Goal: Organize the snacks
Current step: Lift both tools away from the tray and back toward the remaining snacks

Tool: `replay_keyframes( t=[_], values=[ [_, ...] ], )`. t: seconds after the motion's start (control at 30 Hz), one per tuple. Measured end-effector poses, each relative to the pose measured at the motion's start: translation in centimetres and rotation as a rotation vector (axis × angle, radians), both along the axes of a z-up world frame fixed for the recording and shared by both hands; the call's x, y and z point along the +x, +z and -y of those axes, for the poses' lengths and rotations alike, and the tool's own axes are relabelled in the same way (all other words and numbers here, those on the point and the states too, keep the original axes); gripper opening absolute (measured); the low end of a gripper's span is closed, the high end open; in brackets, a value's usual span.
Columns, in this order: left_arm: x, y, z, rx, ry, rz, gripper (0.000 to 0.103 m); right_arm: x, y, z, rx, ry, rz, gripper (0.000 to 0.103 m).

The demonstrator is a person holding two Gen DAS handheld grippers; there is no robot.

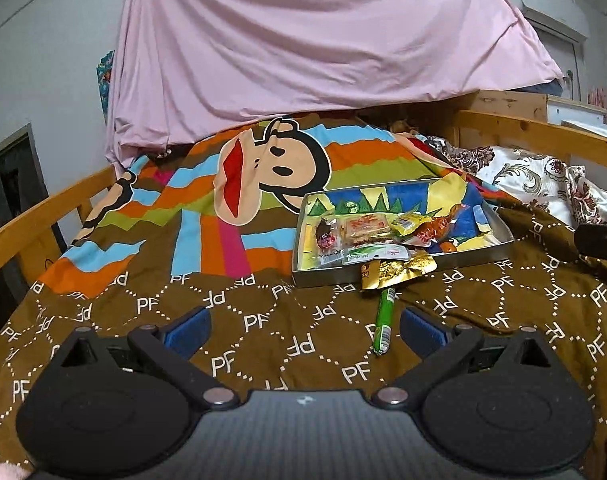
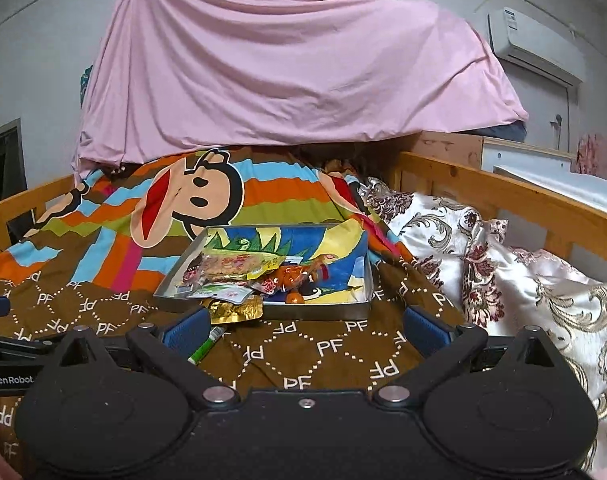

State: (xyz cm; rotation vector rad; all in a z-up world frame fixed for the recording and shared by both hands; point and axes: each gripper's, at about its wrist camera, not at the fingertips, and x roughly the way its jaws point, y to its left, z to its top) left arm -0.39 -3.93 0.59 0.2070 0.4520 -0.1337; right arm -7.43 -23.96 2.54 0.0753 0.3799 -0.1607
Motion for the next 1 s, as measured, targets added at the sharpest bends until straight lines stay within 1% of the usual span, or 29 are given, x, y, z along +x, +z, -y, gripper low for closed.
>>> replay_keyframes(
  t=[0.2,0.43,0.63,0.83,1.0],
  values=[
    [-1.4,0.1,-0.3,0.000,0.008,-0.002,0.102,-1.3,0.1,-1.0,-0.003,0.013,-0.008,0.102],
    [-2.7,0.6,-1.6,-0.048,0.021,0.001,0.102,-2.4,0.3,-2.0,-0.020,0.021,-0.008,0.102],
    [-3.0,0.7,-2.8,-0.095,0.048,-0.022,0.102,-3.0,0.2,-2.3,-0.021,0.018,-0.005,0.102],
    [-3.3,0.9,-3.5,-0.127,0.068,-0.045,0.102,-3.5,0.5,-2.3,0.003,0.018,0.003,0.102],
    [-3.8,1.4,-3.4,-0.134,0.069,-0.033,0.102,-3.7,1.0,-2.7,0.014,0.033,0.012,0.102]
  ],
)
